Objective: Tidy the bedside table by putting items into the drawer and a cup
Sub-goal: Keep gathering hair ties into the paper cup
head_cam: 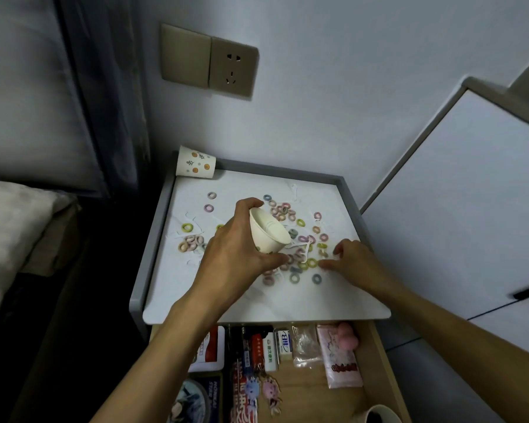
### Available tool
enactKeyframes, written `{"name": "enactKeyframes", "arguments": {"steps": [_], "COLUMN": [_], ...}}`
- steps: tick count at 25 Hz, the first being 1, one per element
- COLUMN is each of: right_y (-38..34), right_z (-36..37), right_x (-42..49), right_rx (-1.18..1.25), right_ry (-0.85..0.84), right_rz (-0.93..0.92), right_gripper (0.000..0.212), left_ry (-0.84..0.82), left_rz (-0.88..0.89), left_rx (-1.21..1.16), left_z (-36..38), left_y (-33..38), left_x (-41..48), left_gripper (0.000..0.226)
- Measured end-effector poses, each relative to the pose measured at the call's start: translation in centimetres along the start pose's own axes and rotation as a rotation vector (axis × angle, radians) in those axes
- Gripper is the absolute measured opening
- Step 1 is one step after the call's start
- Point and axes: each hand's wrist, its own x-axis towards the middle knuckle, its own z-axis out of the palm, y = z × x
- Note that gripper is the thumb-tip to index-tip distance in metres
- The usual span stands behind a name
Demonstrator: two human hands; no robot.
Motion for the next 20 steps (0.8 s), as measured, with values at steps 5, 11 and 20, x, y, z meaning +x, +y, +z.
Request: {"name": "enactKeyframes", "arguments": {"steps": [5, 11, 20], "right_y": [-0.3, 0.8, 1.7], "right_z": [1.3, -0.2, -3.1], "right_x": [0.4, 0.6, 0.8], "right_rx": [0.095, 0.114, 0.139], "right_ry": [0.084, -0.047, -0.297], "right_rz": [-0.025, -0.068, -0.135], "right_gripper": [0.022, 0.016, 0.054], "left_ry": [-0.046, -0.056, -0.043], "left_rz": [-0.001, 0.002, 0.0], "left_rx": [0.025, 0.016, 0.02], "left_z": [0.3, 0.3, 0.2], "left_y": [0.1, 0.3, 0.3], "left_x": [-0.2, -0.1, 0.0], "left_gripper": [0.086, 0.086, 0.086]}}
